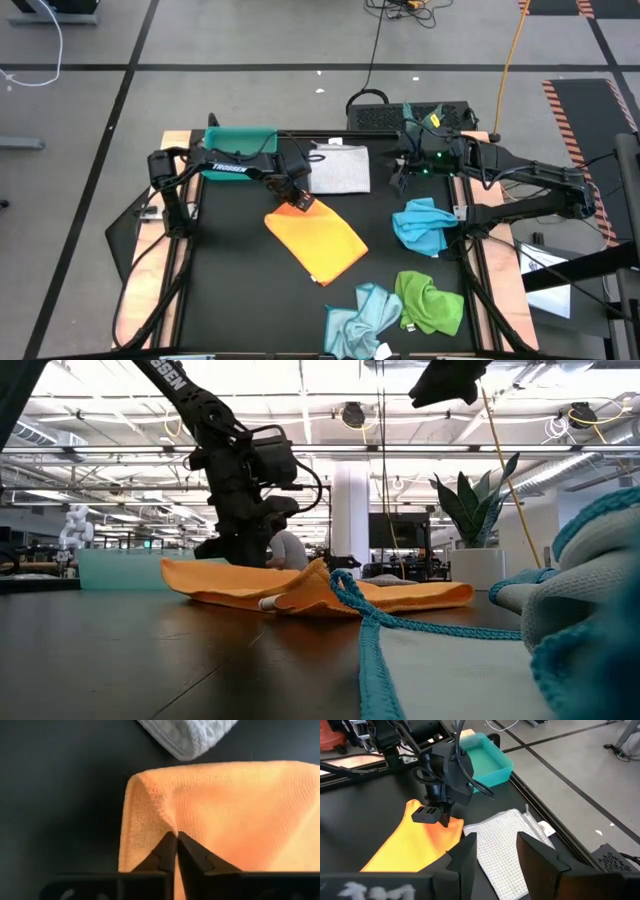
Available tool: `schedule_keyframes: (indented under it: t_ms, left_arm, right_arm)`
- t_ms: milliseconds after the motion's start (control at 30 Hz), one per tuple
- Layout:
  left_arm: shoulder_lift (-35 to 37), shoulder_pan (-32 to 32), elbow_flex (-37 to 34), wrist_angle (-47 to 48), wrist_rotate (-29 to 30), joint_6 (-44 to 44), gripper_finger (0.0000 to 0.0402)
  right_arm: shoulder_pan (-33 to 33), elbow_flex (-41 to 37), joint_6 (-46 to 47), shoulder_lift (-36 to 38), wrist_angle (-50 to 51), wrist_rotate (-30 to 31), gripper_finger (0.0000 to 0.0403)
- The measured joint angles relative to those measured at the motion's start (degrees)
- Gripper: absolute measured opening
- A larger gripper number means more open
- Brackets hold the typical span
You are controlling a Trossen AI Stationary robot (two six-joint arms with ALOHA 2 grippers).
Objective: Fold microfiber towels
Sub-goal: Fold the orange microfiber towel
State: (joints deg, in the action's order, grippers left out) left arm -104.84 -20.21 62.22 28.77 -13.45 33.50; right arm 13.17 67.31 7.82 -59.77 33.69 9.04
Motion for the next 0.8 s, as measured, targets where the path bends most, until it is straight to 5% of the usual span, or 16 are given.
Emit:
schedule_keyframes:
  t_ms: [800]
  left_arm:
    - [4.8, -3.0, 0.0, 4.5, 9.5, -6.1, 0.0003]
  right_arm:
    - [0.0, 0.0, 0.5, 0.0, -0.9, -0.1, 0.013]
